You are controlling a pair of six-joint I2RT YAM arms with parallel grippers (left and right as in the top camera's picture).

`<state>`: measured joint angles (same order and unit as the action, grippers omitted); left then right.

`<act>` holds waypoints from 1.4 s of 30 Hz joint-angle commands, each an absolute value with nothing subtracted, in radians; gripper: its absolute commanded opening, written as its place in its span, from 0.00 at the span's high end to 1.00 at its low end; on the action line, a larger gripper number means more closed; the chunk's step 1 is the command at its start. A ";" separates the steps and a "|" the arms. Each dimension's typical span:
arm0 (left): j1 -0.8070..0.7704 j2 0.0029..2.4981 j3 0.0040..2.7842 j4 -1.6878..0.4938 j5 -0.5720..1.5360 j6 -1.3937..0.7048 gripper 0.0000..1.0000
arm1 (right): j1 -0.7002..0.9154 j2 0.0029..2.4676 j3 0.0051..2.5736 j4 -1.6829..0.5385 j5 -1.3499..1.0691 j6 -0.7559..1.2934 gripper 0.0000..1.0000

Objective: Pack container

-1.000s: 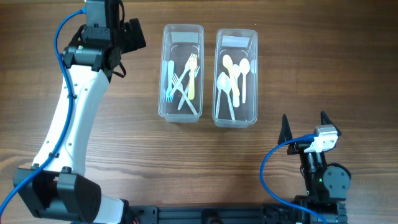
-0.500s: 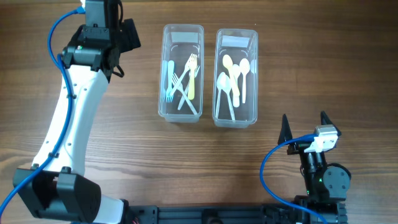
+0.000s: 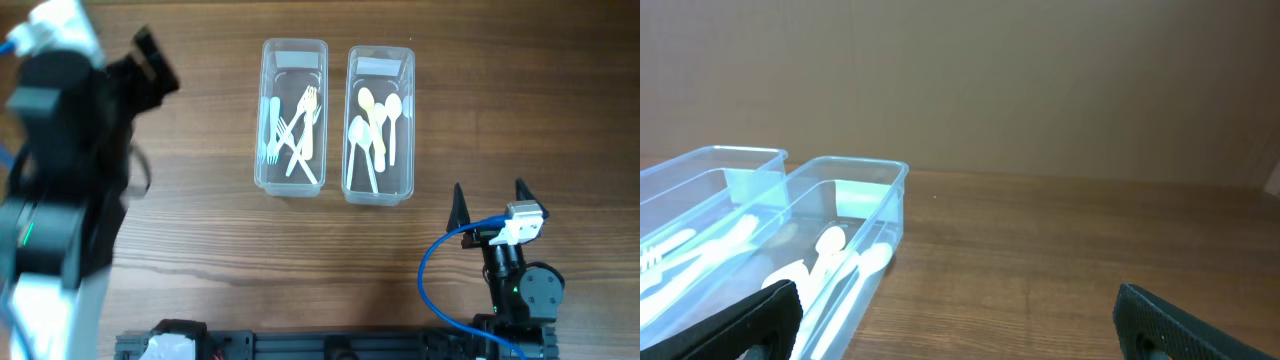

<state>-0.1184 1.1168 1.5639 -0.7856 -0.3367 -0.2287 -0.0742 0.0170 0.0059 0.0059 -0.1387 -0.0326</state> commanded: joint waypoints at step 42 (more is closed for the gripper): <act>-0.101 0.135 0.177 -0.055 -0.093 -0.507 0.00 | -0.070 0.002 0.005 0.014 -0.159 -0.051 0.00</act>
<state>-0.1154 0.1776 0.2161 -0.0608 -0.1154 -0.4927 -0.0742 0.0143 0.0059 0.0086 -0.1421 -0.0330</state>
